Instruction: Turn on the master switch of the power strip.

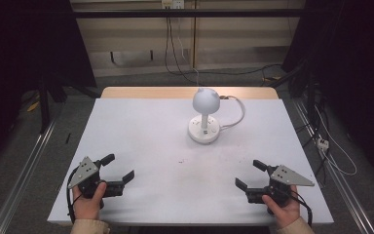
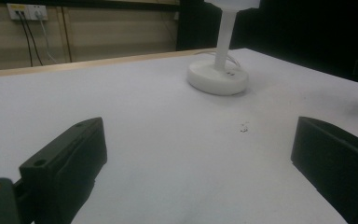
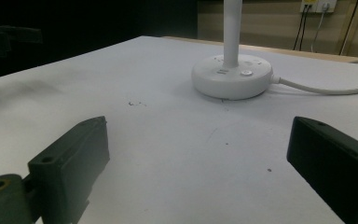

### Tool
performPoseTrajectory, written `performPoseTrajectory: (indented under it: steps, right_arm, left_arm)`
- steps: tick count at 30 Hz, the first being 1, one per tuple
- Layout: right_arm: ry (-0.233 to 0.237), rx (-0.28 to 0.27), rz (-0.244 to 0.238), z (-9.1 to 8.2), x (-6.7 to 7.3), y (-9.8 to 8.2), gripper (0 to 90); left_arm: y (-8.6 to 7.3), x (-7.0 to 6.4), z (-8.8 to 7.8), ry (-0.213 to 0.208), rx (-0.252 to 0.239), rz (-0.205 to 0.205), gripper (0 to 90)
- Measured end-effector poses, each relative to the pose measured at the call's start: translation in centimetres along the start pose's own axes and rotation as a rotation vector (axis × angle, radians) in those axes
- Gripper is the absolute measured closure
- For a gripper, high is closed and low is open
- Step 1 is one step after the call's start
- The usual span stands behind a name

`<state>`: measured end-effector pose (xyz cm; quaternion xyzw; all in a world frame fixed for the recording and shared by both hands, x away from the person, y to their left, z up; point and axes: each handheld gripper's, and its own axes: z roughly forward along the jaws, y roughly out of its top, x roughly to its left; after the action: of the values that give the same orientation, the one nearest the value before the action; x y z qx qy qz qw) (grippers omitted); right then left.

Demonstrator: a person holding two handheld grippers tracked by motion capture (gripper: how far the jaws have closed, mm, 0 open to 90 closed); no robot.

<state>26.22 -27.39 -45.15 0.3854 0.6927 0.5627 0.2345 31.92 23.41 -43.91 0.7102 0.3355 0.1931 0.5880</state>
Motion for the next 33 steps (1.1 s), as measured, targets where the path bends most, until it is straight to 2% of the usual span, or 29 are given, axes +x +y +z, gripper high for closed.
performPoseTrajectory:
  steps: [8, 16, 18, 33]
  right_arm:
    - [0.006, 0.005, -0.013, 0.6, 0.0, 0.3, 5.8]
    - [-0.009, 0.003, -0.012, 1.0, -0.4, 0.7, 6.8]
    - [-0.017, 0.008, -0.017, 1.2, -0.4, 0.9, 6.8]
    - [-0.029, 0.043, -0.009, 3.2, -1.1, 1.8, 7.2]
  left_arm:
    - [0.0, 0.0, -0.4, 0.007, -0.005, 0.005, 3.0]
    - [0.1, -0.3, -0.2, -0.011, -0.003, 0.018, 3.0]
    - [0.0, -0.3, -0.2, -0.017, -0.009, 0.004, 3.0]
    - [0.1, -0.3, -0.1, -0.021, -0.008, 0.004, 3.0]
